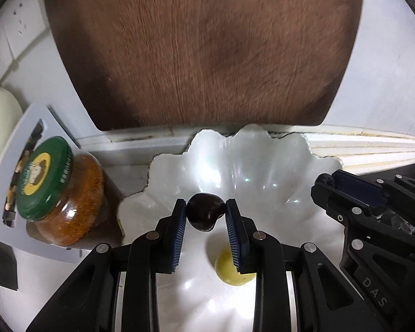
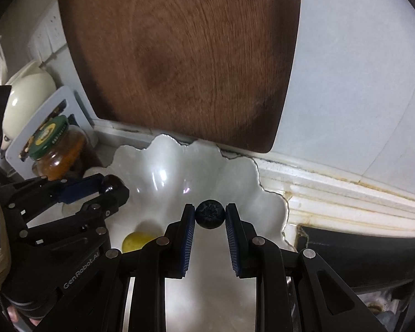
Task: Organize fruits
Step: 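Carry the plum and blueberry over the white bowl with both tools, then open both tools to drop the plum and blueberry into the bowl, then lift both open tools away from the bowl toward the remaining fruits, then move the left tool to the orange while the right tool approaches the olive-brown fruit, then close the left tool on the orange while the right tool grips the olive-brown fruit, then carry the orange and olive-brown fruit up and over the white bowl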
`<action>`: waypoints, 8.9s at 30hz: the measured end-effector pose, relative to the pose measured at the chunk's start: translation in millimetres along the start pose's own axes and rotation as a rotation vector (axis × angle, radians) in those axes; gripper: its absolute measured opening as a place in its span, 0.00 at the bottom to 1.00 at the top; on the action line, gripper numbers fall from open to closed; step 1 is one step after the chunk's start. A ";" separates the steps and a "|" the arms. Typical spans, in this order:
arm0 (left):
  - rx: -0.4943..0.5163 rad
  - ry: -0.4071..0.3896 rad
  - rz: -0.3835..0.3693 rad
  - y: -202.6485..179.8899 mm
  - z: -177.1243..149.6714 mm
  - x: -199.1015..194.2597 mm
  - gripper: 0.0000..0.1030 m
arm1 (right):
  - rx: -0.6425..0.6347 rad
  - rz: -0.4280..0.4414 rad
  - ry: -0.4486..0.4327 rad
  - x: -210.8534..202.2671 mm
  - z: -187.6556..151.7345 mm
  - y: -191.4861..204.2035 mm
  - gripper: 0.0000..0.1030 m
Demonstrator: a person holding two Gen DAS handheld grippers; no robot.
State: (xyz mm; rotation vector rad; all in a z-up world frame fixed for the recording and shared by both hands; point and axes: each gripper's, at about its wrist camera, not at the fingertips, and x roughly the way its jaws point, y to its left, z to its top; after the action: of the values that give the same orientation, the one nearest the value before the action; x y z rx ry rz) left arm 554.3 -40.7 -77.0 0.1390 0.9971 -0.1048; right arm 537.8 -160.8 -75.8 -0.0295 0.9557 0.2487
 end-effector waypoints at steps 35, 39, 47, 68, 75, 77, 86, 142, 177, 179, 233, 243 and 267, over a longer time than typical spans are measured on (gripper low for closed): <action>0.014 -0.176 0.172 -4.9 -35.8 -100.2 0.78 | -0.038 -0.048 -0.144 -79.9 -28.2 -1.6 0.34; -0.005 -0.221 0.166 -3.1 -48.3 -127.5 0.80 | -0.046 -0.034 -0.192 -105.2 -39.0 1.4 0.34; 0.007 -0.320 0.185 -5.8 -75.0 -171.3 0.83 | -0.039 -0.024 -0.263 -141.9 -57.8 10.5 0.34; -0.043 -0.408 0.120 -2.3 -151.8 -244.4 0.84 | -0.095 -0.018 -0.373 -213.1 -121.2 44.1 0.34; -0.025 -0.428 0.111 -6.8 -174.0 -260.6 0.86 | -0.110 0.007 -0.373 -224.9 -142.1 50.0 0.34; -0.024 -0.429 0.112 -7.1 -179.7 -262.6 0.86 | -0.116 0.005 -0.369 -226.7 -148.9 51.0 0.34; -0.033 -0.388 0.072 -8.2 -202.3 -257.9 0.86 | -0.116 -0.003 -0.352 -228.5 -171.2 53.2 0.34; 0.041 -0.180 -0.095 -29.7 -280.0 -145.1 0.78 | -0.018 0.045 -0.059 -123.5 -255.8 43.0 0.43; 0.033 -0.072 -0.165 -40.1 -272.0 -94.1 0.46 | 0.018 0.054 0.013 -85.3 -256.2 36.9 0.24; 0.034 -0.073 -0.166 -41.7 -272.0 -94.6 0.43 | 0.018 0.054 0.012 -86.0 -257.0 37.0 0.24; -0.011 -0.415 -0.045 -30.5 -205.2 -200.3 0.39 | -0.050 0.044 -0.353 -186.5 -189.8 33.9 0.24; -0.017 -0.437 -0.031 -21.0 -176.9 -199.2 0.39 | -0.051 0.040 -0.400 -182.8 -160.5 33.8 0.24; -0.003 -0.364 -0.069 -7.2 -81.6 -154.6 0.39 | -0.054 0.014 -0.369 -138.4 -67.2 23.0 0.24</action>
State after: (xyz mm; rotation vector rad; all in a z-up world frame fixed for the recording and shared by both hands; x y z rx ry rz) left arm 402.2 -30.6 9.0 0.0793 0.6391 -0.1849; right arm 402.3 -174.8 -0.5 -0.0255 0.5819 0.2820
